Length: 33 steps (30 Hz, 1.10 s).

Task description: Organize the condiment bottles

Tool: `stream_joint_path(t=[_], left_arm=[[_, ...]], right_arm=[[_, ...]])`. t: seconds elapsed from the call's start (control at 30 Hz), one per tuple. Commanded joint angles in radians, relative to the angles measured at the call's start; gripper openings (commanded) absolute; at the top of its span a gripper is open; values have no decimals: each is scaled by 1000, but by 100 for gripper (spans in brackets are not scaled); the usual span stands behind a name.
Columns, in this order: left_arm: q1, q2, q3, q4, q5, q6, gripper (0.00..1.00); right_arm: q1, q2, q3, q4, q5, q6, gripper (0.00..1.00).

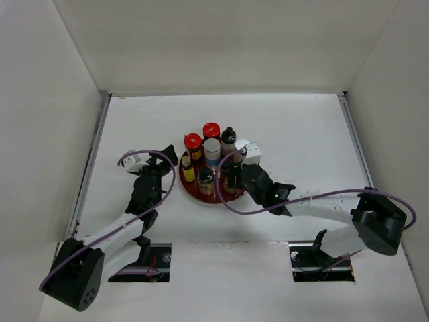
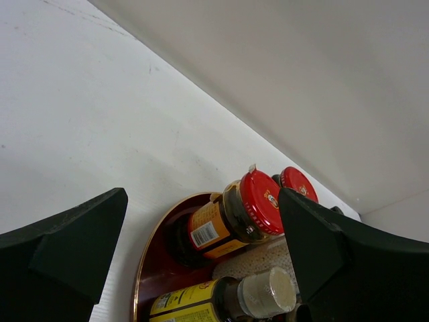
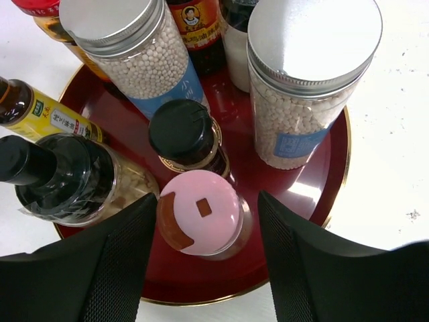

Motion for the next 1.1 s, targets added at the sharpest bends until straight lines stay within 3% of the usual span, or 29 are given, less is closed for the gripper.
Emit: stream_joint_path(t=[0.0,0.17,0.33,0.4,0.73,1.07], left_arm=[[11,-17,2,22,-25,-14,100],[19,-67,23,-53,-45,-11,100],[-13,-107,118,-255,-166,-17,100],[-36,-93,179,-338,-209,-18,100],[-90,-11,391,-596,-280,-19,100],[-78,8,486,-711,-306,-2,100]], right_arm=[[3,-7,0,67,11,-11,67],[6,-80,-10,66,26,-36,76],[-8,-246,-68,72,43,-39,88],[-61,-306,-103,79,66,-21,100],[-267,-450,-259,104,153,156,100],[-288,-346,-284,179,75,165,100]])
